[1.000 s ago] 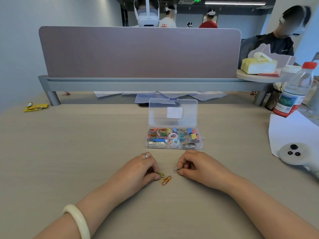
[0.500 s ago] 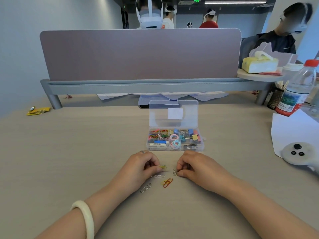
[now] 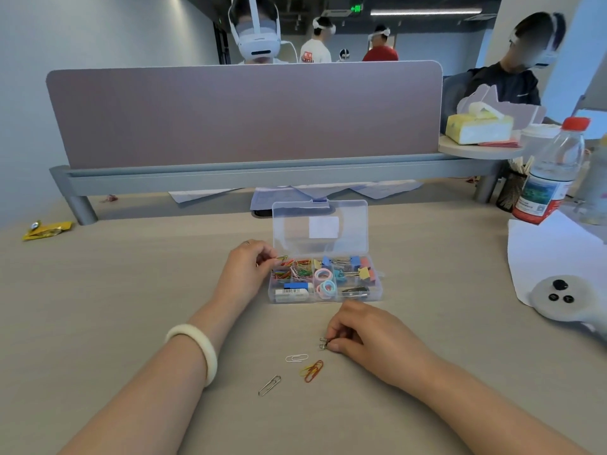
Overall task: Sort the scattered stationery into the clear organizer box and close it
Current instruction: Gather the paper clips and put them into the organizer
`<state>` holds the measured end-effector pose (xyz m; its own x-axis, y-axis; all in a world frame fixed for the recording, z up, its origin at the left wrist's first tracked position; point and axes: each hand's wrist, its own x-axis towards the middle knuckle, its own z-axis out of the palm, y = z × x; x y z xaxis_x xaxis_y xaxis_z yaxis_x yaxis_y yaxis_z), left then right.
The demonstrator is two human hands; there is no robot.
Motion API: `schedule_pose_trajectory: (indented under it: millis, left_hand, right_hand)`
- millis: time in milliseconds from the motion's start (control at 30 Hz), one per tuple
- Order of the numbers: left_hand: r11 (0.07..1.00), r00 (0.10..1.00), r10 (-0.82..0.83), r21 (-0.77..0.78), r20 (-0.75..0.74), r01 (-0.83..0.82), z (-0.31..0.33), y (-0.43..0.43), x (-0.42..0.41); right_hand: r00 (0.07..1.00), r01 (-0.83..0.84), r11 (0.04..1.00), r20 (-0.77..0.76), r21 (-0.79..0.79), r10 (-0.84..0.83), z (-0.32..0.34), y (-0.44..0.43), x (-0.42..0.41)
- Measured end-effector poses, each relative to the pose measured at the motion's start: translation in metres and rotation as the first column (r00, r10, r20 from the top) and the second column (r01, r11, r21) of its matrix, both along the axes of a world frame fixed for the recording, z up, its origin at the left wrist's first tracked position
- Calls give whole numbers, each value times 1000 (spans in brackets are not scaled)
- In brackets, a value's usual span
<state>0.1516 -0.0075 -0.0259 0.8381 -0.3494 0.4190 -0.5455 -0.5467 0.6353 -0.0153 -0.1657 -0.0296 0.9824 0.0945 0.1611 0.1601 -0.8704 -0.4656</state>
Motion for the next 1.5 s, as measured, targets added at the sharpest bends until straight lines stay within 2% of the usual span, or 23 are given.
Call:
schedule_pose_trajectory:
  millis: [133,567,800,867,967,1200,1333,1500]
  left_hand:
    - [994,997,-70,89,36,67,-5,1,0]
    - [991,991,-113,86,72,106,-7,-1,-9]
    - [995,992,-79,-56,101,85,3,9,-31]
    - [987,986,-159,-14,52,160,5,13,-48]
    - [943,952,-299,130,-62,305,0,25,-75]
    - [887,916,-308,270,-256,374,4,61,-104]
    - [882,920,-275,308,-280,357,3,65,-107]
    - [887,936,-277,317,-219,336,-1,56,-112]
  right_hand:
    - [1000,8,1000,5,-10,-8,-1,-1,1]
    - [999,30,999,8,41,-31,-7,-4,-2]
    - [1000,20,998,1,53,-20,-9,-7,-2]
    - [1000,21,998,-6,66,-21,-9,-7,-2]
    - [1000,18,997,-13,81,-17,-8,-7,-1]
    - [1000,-14,997,-15,76,15,-5,-7,-4]
    - [1000,-19,996,-19,89,21,-3,-6,-4]
    - [1000,-6,994,-20,113,8,-2,-10,-4]
